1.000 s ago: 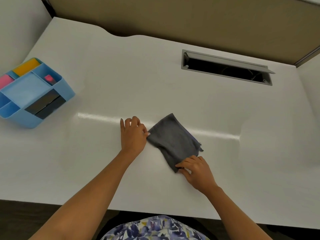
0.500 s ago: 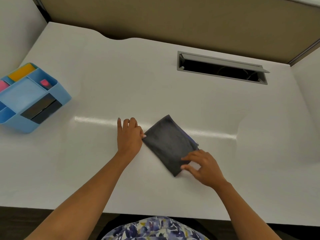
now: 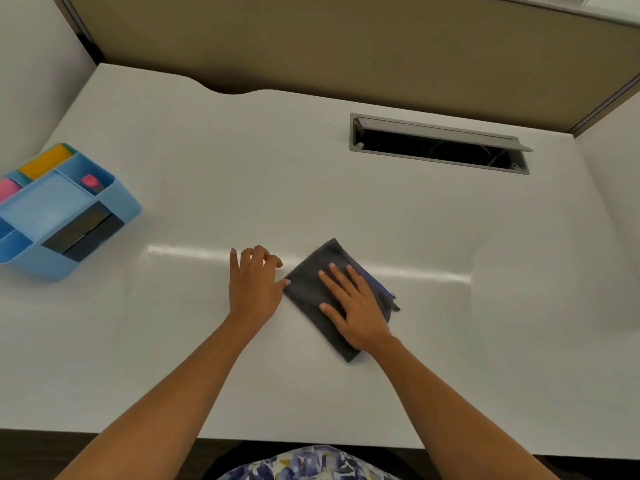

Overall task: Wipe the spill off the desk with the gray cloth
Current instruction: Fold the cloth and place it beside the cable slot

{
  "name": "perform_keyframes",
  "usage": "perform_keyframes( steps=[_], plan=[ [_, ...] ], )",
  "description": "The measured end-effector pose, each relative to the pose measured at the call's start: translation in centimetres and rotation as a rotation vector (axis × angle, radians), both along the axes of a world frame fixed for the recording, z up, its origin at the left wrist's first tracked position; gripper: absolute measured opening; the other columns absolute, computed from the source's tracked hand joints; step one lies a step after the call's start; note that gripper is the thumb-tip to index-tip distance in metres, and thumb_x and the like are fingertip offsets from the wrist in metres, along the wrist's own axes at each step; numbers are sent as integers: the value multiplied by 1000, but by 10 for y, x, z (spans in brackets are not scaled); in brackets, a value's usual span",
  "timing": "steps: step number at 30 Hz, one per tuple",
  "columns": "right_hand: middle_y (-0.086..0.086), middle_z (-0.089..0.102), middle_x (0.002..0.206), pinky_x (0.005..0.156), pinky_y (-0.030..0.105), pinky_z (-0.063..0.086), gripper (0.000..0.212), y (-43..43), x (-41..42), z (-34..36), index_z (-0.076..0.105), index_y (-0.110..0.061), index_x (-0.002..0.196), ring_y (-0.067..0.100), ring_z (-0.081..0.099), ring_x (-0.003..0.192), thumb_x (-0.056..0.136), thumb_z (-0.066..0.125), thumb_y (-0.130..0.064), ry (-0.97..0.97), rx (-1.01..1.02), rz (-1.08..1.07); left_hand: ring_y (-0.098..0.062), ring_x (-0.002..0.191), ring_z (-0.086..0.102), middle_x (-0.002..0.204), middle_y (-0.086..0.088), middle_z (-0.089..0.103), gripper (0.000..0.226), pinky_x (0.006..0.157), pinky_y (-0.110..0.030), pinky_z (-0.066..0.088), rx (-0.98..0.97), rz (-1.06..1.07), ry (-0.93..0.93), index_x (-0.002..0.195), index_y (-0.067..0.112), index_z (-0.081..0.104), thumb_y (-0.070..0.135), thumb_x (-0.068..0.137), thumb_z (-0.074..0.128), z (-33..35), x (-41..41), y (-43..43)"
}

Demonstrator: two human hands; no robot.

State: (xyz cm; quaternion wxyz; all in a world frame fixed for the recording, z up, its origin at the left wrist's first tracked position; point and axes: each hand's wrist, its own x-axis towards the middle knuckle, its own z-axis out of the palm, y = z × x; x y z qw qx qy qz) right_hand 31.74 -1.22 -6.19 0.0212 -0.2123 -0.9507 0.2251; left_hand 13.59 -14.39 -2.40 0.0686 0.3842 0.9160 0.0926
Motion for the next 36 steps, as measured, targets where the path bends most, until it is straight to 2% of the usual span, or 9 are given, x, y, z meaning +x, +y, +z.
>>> perform_keyframes(
  steps=[6,12,14,16,20,23,26,30,36],
  plan=[
    [-14,6,160,119,31,-9,58,8,-2,-16,5,-38,151,11,-9,148,99,22,-57,-90,134,19,-29,123,48,123,-8,58,44,117,-48,23,125,34,-40,119,18,60,44,85,67,-1,3,0],
    [-13,-3,160,118,33,-9,60,24,-18,-12,-1,-35,152,14,-12,147,99,18,-55,-136,74,-117,-28,125,47,127,-8,57,48,117,-47,24,136,23,-91,123,18,57,48,86,63,-3,11,5],
    [-11,7,160,120,35,-2,59,29,-21,-8,7,-34,152,15,-4,148,99,24,-54,-109,41,-116,-29,124,47,127,-9,58,48,117,-47,25,146,11,-87,122,18,58,49,86,63,-3,13,8],
    [-8,28,156,119,37,16,54,38,-23,2,23,-32,150,17,17,145,100,33,-49,-17,1,-163,-29,124,48,128,-9,58,46,116,-47,24,143,12,-85,121,18,59,49,87,62,-4,13,10],
    [-3,48,144,104,40,40,49,69,-47,24,40,-27,143,23,40,129,95,52,-25,130,55,-273,-28,123,48,126,-8,59,40,116,-46,21,132,11,-56,119,19,61,48,90,58,-3,8,17],
    [-2,43,148,108,41,32,52,88,-69,33,39,-28,144,25,34,135,94,53,-23,-9,77,-230,-28,126,45,128,-7,58,40,117,-45,17,94,42,-45,123,21,59,47,94,52,-1,0,26],
    [-2,53,138,105,37,27,41,100,-82,33,49,-29,136,23,39,128,96,52,-30,-188,134,-127,-28,128,43,129,-7,58,40,119,-47,11,28,56,-33,124,22,59,48,94,50,1,-8,36],
    [-5,62,119,92,33,30,26,101,-85,32,62,-30,119,21,47,110,94,54,-35,-179,228,-105,-29,128,43,125,-7,61,33,119,-49,6,2,58,-25,119,24,63,44,95,52,2,-14,48],
    [-5,64,114,88,34,33,23,100,-85,34,62,-30,114,20,51,106,94,54,-37,-177,269,-151,-28,126,44,119,-4,63,28,118,-52,2,-134,47,14,110,25,67,44,94,54,-3,-12,53]
  ],
)
